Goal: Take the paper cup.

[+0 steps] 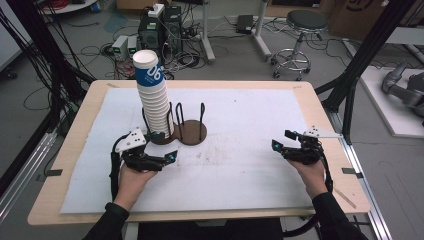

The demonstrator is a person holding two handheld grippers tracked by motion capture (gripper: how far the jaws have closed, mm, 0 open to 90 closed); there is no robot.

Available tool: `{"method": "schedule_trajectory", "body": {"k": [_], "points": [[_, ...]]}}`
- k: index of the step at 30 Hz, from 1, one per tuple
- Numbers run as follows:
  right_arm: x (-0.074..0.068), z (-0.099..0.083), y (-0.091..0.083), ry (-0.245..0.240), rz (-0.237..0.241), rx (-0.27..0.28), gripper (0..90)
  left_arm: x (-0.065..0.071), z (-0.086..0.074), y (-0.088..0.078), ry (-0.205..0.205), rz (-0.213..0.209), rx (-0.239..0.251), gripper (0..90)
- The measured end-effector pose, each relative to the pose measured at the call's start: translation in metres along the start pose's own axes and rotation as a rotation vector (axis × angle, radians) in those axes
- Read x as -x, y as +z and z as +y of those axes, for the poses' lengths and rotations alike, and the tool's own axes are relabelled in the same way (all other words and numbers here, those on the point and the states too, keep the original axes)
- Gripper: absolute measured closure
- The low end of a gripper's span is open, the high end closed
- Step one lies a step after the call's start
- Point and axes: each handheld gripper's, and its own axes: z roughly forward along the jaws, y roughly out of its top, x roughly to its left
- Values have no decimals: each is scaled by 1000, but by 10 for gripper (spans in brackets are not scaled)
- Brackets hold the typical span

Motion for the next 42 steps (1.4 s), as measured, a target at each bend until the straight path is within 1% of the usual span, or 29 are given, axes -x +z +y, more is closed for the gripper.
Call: {"method": "schedule_trajectory", "body": {"k": [2, 4, 6, 7, 8, 10, 11, 14, 15, 16, 18, 20, 21, 22, 23, 24, 25, 26, 27, 28, 31, 32, 34, 37, 38, 39, 40, 41, 42], "points": [[1, 0, 2, -1, -2, 4, 211, 0, 0, -1, 2, -11, 4, 143], [2, 0, 3, -1, 0, 2, 212, 0, 0, -3, 7, -19, 20, 142], [2, 0, 4, -2, -1, -2, 212, -1, 0, -3, 4, -18, 26, 140], [2, 0, 3, -7, 3, -2, 212, -3, 1, -2, -12, -15, 29, 105], [2, 0, 3, -10, 2, -2, 212, -3, 1, -2, -17, -12, 31, 102], [2, 0, 1, -9, 2, -2, 212, -3, 1, -3, -18, -11, 39, 102], [2, 0, 1, -5, 2, -1, 212, -3, 3, -4, -11, -7, 55, 102], [3, 0, -1, -3, -6, 3, 212, -5, 5, -8, -7, 4, 56, 102], [4, 0, -1, -2, -4, 5, 212, -6, 7, -10, -22, 11, 66, 102], [4, 0, -1, -4, -3, 5, 212, -8, 9, -13, -28, 12, 71, 102], [5, 0, -1, -1, -5, 3, 212, -10, 12, -16, -35, 21, 60, 102], [4, 0, -1, -2, -1, 4, 212, -13, 15, -20, -49, 30, 69, 102], [4, 0, -1, -2, -1, 4, 212, -13, 15, -20, -49, 30, 69, 102], [4, 0, 0, -10, -5, 3, 212, -17, 21, -25, -58, 61, 95, 102], [4, 0, 0, -9, -5, 1, 212, -18, 23, -28, -54, 80, 99, 102], [4, 0, 0, -8, -4, 0, 212, -18, 23, -28, -54, 80, 99, 102], [3, 0, 0, -12, -6, 1, 212, -21, 29, -32, -33, 138, 93, 102], [3, 0, 0, -12, -6, 1, 212, -21, 29, -32, -33, 138, 93, 102], [3, 0, 0, -12, -6, -1, 212, -22, 31, -34, -28, 157, 90, 102], [2, 0, 1, -14, -4, -5, 212, -27, 35, -38, -33, 178, 101, 102], [2, 0, 2, -19, -3, -8, 212, -35, 41, -41, -58, 185, 122, 102], [2, 0, 2, -24, -5, -8, 212, -35, 41, -41, -58, 185, 122, 102], [1, 0, 2, -28, -4, -9, 212, -40, 50, -41, -47, 204, 123, 102], [1, 0, 3, -28, -4, -13, 212, -45, 59, -40, -43, 211, 134, 102], [1, 0, 3, -26, -5, -15, 212, -47, 62, -40, -36, 207, 137, 102], [1, 0, 3, -26, -4, -16, 212, -47, 62, -40, -36, 207, 137, 102], [1, 0, 3, -29, -4, -15, 212, -49, 68, -40, -30, 212, 135, 102], [1, 0, 3, -29, -4, -15, 212, -49, 68, -40, -30, 212, 135, 102], [1, 0, 2, -26, -2, -17, 212, -52, 72, -38, -22, 217, 128, 102]]}}
